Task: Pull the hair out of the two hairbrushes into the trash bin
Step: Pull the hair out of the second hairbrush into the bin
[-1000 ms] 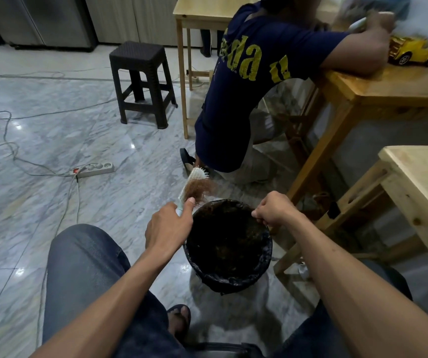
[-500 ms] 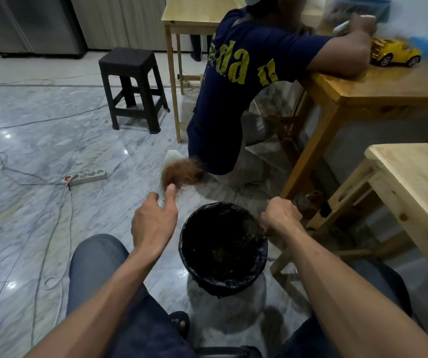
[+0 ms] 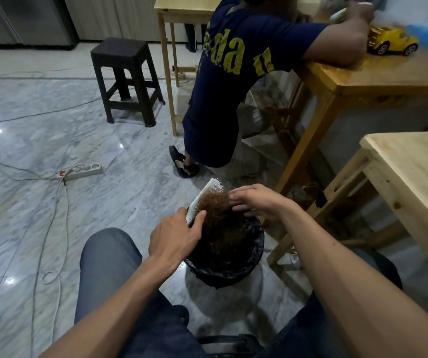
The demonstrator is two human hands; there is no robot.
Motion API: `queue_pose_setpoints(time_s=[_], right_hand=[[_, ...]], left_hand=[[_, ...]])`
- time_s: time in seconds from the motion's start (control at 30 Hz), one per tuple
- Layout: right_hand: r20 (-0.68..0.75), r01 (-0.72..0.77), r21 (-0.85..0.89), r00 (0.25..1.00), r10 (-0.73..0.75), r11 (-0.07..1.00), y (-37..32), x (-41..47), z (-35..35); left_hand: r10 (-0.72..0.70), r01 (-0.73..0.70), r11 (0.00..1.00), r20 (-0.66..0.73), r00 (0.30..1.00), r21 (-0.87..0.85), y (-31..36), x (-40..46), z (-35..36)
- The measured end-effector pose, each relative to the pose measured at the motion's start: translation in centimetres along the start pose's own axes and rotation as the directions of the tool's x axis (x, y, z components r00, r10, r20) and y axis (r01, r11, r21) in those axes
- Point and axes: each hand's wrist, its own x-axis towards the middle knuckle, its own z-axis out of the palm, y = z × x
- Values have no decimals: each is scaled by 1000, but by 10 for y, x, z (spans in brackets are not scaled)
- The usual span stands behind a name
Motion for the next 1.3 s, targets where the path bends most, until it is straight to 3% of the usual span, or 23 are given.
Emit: queue_pose_setpoints(time_s=[0.1,0.2,0.37,0.5,0.67,0.7,0.77,0.9,0.97,1.03,1.13,1.2,1.3], right_hand=[[-21,58,-5,998,-58,998,6,3,4],[-178,79,24,981,-74,997,14,4,3],[-399,-19,60,916,41,998,20,8,-14],[-484,-81,77,868,109,994,17,14,-24],[-640,-183,51,748,173,982,21,8,-46],[-647,-199,49,741,183,979,26,8,-54],[-570,-162,80,802,179,984,32,4,-63],[-239,-44,-22,970,38,999,26,-6,-43],[-70,13,-22,997,-15,1000,20,-6,-26],[8,43,-5,999,-42,999,17,-3,-10],[1,110,-54,994,-111,992,16,0,9],[-96,121,-72,987,-128,990,22,5,11],[-279,23,-148,958,-64,989,29,7,-3]], left_hand=[[3,-3,1000,4,1000,10,3,0,1],[4,-5,999,11,1000,34,1,2,0],[2,-4,995,28,1000,101,-6,6,-1],[9,-13,989,25,1000,145,-6,11,1],[-35,28,982,37,999,187,-28,19,-3],[-54,45,979,39,998,200,-37,20,-5],[-72,61,970,36,997,235,-51,20,-8],[-36,29,976,31,999,215,-43,15,-3],[-15,7,980,37,999,198,-33,14,0],[0,-8,981,45,999,193,-25,12,3],[18,-26,985,50,999,171,-17,11,5],[11,-18,988,52,999,151,-18,11,5],[-36,27,989,54,998,147,-31,15,2]])
